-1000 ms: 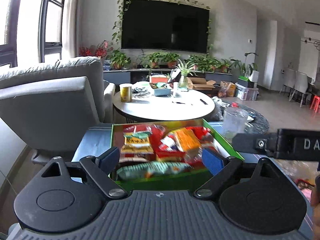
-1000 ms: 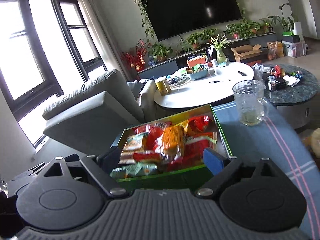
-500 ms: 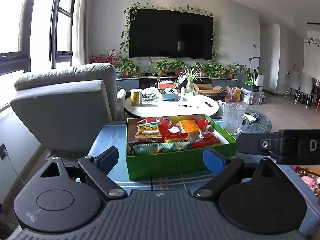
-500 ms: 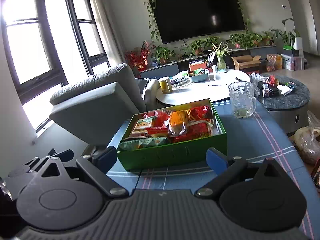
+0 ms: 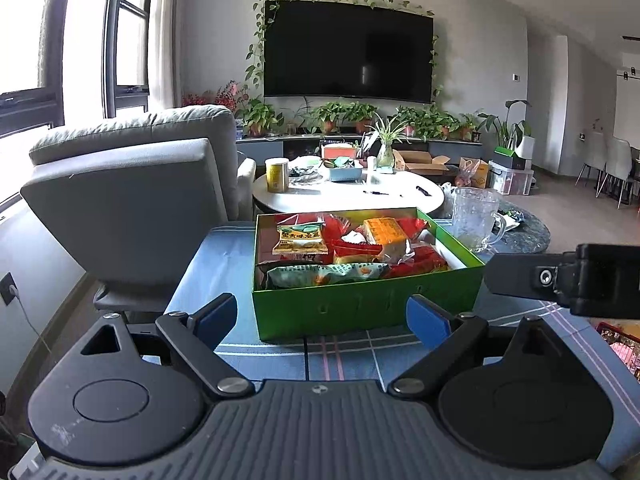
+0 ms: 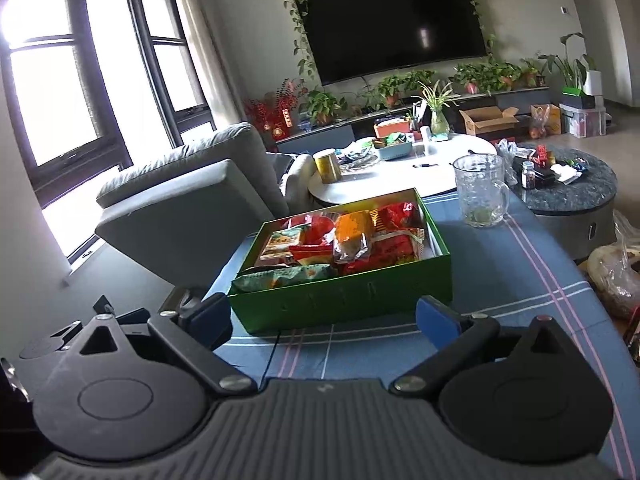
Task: Organize snacks
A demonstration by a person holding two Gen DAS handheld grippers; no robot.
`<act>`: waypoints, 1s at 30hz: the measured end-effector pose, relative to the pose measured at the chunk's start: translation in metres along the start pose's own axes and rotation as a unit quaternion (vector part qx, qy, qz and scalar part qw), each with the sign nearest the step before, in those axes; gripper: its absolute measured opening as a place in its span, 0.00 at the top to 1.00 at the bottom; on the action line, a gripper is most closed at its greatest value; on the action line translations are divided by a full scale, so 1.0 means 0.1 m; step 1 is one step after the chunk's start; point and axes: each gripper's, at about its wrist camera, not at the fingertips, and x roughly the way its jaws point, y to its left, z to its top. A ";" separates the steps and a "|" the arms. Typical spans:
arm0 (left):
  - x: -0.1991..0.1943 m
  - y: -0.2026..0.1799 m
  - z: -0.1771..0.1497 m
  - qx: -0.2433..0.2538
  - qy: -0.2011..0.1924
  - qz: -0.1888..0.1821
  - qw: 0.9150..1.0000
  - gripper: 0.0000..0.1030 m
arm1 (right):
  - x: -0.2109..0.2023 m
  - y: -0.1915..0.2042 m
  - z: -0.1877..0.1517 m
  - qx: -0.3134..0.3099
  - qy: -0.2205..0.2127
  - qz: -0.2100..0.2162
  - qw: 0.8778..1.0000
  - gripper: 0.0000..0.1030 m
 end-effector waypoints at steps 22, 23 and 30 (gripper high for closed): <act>0.00 0.07 0.00 -0.014 0.003 0.009 1.000 0.12 | -0.01 0.08 -0.04 -0.006 0.004 0.007 1.000 0.32; 0.00 0.07 -0.01 -0.013 0.002 0.011 1.000 0.12 | 0.00 0.07 -0.03 -0.006 0.004 0.007 1.000 0.32; 0.00 0.06 -0.02 -0.009 0.001 0.017 1.000 0.12 | 0.00 0.08 -0.03 -0.007 0.004 0.008 1.000 0.32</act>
